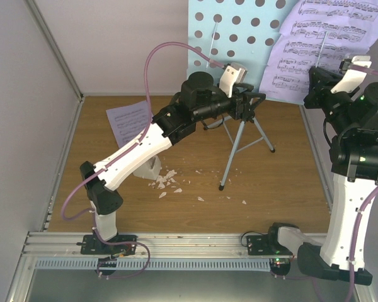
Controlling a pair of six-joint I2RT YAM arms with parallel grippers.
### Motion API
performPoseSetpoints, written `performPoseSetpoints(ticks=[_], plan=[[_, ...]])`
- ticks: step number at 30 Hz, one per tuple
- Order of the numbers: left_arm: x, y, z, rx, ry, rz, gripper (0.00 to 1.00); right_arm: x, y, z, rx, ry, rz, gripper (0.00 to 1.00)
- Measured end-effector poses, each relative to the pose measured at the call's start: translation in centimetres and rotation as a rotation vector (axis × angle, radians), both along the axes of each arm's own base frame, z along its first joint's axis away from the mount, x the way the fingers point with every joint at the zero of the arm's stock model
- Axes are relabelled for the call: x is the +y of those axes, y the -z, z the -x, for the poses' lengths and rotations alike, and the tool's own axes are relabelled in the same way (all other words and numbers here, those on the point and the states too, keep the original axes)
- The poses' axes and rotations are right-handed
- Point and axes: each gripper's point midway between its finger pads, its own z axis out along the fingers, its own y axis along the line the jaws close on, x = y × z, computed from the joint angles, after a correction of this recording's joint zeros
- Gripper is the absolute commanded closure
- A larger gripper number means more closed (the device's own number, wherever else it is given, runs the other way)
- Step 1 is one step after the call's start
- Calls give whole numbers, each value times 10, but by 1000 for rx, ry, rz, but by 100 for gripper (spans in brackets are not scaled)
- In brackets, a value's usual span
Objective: Pack up the instrument practice props
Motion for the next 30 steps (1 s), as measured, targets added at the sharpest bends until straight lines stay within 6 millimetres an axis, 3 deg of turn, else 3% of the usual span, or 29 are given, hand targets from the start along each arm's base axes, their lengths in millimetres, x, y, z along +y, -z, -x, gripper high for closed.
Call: performPoseSetpoints(ticks=[16, 18, 23, 30], plan=[[-23, 2, 3, 20, 127, 58, 64, 5, 3, -3, -15, -34, 3, 98], [-26, 2, 3, 22, 144, 66, 70, 6, 3, -3, -18, -40, 3, 99], [-32, 2, 5, 33, 180, 90, 97, 8, 3, -3, -22, -54, 4, 100], [-33, -2, 3, 55, 184, 119, 100, 14, 7, 5, -86, -79, 27, 100]])
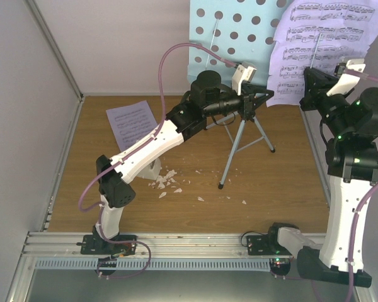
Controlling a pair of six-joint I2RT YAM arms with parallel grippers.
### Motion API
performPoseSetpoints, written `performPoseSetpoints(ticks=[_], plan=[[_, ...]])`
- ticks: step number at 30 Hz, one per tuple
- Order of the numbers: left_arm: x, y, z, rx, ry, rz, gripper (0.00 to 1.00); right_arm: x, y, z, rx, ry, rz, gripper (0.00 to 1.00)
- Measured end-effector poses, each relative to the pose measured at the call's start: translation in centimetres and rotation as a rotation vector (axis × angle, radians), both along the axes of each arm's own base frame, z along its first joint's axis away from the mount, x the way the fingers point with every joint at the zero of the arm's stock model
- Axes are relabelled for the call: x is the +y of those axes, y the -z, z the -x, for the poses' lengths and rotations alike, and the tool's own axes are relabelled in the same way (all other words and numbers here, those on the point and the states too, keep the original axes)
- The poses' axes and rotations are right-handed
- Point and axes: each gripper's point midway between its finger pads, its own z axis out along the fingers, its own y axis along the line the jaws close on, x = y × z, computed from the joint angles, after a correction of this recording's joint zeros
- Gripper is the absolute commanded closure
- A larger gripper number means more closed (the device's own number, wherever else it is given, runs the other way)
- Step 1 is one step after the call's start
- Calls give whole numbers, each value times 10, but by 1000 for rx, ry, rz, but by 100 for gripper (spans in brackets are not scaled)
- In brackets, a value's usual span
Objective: Pack up the instrument practice props
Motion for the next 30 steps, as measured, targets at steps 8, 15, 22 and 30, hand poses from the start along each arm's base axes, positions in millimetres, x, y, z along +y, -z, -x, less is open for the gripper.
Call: performPoseSetpoints(ticks=[8, 15, 22, 30], plan=[[6, 0, -8, 21, -14, 15, 100, 7, -1, 12, -113, -28, 40, 100], [38, 7, -12, 46, -54, -20, 100, 6, -2, 8, -121, -29, 42, 99], [161, 7, -18, 76, -166, -57, 100, 6, -1, 5, -119, -29, 41, 91], [341, 30, -32, 133, -482, -84, 100, 7, 7, -2, -80, -46, 15, 45]])
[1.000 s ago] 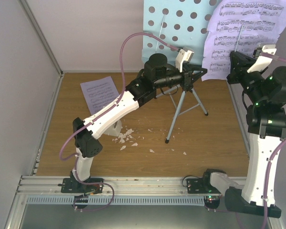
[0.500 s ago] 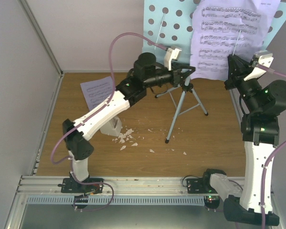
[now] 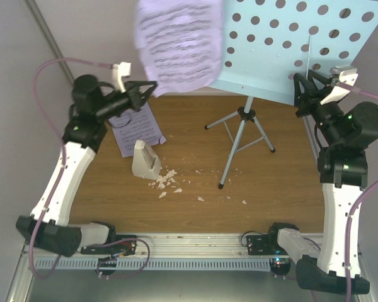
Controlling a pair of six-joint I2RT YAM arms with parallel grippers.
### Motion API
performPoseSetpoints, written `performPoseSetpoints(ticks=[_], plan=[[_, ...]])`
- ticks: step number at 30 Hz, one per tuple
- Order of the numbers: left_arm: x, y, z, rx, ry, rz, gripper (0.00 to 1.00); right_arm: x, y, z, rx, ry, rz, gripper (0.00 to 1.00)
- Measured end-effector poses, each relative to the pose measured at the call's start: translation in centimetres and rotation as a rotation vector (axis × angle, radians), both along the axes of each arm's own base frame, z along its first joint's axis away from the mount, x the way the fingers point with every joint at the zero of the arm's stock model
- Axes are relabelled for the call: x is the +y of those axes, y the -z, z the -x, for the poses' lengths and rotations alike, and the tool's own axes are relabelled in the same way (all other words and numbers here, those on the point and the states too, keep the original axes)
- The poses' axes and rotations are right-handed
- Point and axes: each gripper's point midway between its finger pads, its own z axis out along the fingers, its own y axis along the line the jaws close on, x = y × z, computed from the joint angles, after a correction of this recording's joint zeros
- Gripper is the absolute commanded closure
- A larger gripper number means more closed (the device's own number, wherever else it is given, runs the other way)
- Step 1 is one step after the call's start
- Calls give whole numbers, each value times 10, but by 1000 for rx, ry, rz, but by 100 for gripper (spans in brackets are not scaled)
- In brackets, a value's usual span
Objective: Pack up the instrument practice props
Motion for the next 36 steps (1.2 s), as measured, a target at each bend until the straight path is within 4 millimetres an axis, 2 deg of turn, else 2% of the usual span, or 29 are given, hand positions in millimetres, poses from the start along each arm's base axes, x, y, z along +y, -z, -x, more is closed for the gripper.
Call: performPoseSetpoints(ticks=[3, 7, 9, 20, 23, 28, 36], plan=[[37, 33, -8, 81, -55, -10, 100, 1, 1, 0, 5, -6, -4, 23], [71, 86, -20, 219, -106, 8, 100, 2, 2, 1, 12, -16, -8, 6], [86, 111, -26, 282, -134, 22, 100, 4, 2, 3, 12, -21, -4, 1], [126, 203, -63, 480, -204, 66, 100, 6, -8, 23, -27, -20, 4, 0], [134, 242, -71, 563, -219, 70, 100, 7, -11, 27, -37, -20, 6, 0], [140, 301, -70, 693, -243, 65, 100, 7, -15, 34, -49, -20, 7, 1], [153, 337, -73, 767, -278, 39, 100, 8, -22, 41, -66, -20, 9, 0]])
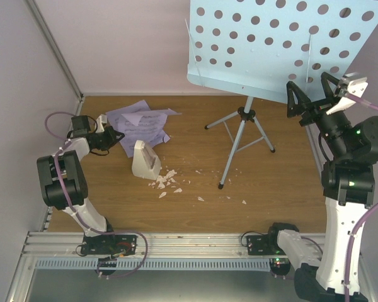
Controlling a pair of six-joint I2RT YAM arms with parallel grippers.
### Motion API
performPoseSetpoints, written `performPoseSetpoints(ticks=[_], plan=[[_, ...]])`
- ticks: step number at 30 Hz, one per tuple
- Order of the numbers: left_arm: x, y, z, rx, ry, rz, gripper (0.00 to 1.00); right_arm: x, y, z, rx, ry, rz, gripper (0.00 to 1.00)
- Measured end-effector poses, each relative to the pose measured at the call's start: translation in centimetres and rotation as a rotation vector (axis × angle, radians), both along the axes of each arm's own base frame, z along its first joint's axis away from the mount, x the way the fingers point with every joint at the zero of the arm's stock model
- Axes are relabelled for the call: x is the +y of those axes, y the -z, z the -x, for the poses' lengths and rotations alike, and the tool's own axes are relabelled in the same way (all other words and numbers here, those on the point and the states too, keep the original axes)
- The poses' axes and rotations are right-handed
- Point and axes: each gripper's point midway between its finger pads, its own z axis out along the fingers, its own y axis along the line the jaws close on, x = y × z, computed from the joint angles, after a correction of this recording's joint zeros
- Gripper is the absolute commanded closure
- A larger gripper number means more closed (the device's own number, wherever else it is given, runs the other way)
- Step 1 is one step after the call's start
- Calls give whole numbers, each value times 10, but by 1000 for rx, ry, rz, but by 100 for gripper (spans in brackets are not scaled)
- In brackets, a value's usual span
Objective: Pack up the instrument practice props
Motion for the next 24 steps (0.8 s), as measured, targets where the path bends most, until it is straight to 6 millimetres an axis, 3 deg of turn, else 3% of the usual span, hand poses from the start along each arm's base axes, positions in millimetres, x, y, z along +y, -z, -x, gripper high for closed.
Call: performPoseSetpoints(ticks=[9, 16, 24], plan=[[19, 32, -2, 78, -27, -70, 100, 0, -1, 3, -5, 0, 1, 0], [22, 60, 3, 158, -24, -82, 100, 1, -2, 6, -9, -1, 1, 0], [28, 68, 3, 185, -26, -121, 98, 2, -2, 18, -11, 0, 2, 0]])
